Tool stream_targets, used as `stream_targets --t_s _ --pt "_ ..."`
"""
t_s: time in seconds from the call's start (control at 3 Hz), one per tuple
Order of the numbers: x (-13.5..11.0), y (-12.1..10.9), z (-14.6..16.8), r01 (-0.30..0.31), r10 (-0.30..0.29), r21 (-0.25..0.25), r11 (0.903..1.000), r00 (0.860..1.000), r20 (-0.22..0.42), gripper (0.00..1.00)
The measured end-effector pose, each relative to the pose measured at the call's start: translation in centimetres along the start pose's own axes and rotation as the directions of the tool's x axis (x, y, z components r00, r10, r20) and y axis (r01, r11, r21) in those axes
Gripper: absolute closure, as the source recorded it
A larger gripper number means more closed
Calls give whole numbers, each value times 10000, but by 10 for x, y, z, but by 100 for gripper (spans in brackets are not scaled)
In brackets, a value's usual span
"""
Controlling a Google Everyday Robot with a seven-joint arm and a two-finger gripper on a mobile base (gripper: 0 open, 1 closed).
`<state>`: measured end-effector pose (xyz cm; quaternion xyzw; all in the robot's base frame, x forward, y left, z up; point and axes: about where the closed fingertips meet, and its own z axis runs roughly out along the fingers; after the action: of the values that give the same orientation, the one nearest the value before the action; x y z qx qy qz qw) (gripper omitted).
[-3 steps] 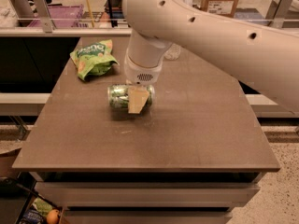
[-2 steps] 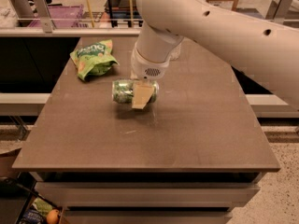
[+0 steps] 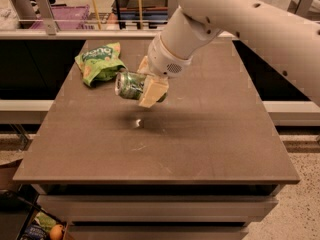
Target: Place green can upright
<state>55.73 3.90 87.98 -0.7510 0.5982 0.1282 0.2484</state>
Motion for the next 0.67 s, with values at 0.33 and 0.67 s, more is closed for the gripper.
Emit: stream_targets --t_s 0.33,0.67 --pt "-17 6 -9 54 -72 160 9999 9935 1135 100" --pt "-38 16 -16 -150 76 379 9992 9818 1897 100"
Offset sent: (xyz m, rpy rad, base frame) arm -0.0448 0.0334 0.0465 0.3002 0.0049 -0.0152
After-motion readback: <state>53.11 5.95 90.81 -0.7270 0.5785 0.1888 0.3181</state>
